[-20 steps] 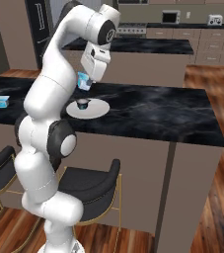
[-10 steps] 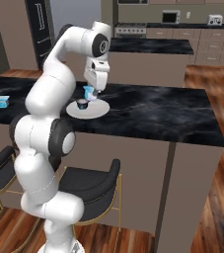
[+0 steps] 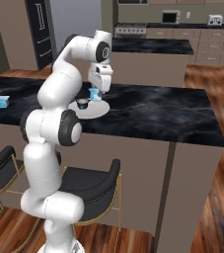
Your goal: Place two yogurt containers on each plate.
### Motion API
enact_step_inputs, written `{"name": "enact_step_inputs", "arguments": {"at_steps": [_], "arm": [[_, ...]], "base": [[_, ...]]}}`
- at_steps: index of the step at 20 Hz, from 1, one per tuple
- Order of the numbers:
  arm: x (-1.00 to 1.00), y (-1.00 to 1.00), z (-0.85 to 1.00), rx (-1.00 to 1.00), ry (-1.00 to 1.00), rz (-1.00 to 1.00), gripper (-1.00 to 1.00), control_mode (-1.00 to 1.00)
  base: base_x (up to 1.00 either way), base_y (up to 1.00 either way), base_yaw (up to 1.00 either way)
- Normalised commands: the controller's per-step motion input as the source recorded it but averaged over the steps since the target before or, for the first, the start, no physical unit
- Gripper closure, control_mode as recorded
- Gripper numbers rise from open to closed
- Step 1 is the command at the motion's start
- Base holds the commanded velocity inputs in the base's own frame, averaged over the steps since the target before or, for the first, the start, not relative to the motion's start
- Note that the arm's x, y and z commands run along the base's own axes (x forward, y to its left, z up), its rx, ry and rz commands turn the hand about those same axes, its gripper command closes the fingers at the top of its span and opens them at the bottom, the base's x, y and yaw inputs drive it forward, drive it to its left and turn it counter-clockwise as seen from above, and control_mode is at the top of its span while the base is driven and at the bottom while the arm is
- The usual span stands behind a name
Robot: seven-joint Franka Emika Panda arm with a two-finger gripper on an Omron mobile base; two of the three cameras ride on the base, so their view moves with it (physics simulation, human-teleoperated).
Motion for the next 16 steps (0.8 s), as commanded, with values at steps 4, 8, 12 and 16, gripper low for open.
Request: {"name": "enact_step_inputs", "arguments": {"at_steps": [4, 8, 12, 16], "arm": [[0.43, -0.03, -0.41, -0.01, 0.00, 0.30, 1.00, -1.00], [0.25, 0.00, -0.39, 0.00, 0.00, 0.38, 1.00, -1.00], [0.02, -0.07, -0.18, 0.00, 0.00, 0.30, 1.00, -1.00], [-0.07, 0.12, 0.00, 0.00, 0.00, 0.22, 1.00, -1.00]], "base": [[0.00, 0.00, 0.00], [0.00, 0.00, 0.00], [0.00, 0.00, 0.00], [0.00, 0.00, 0.00]]}}
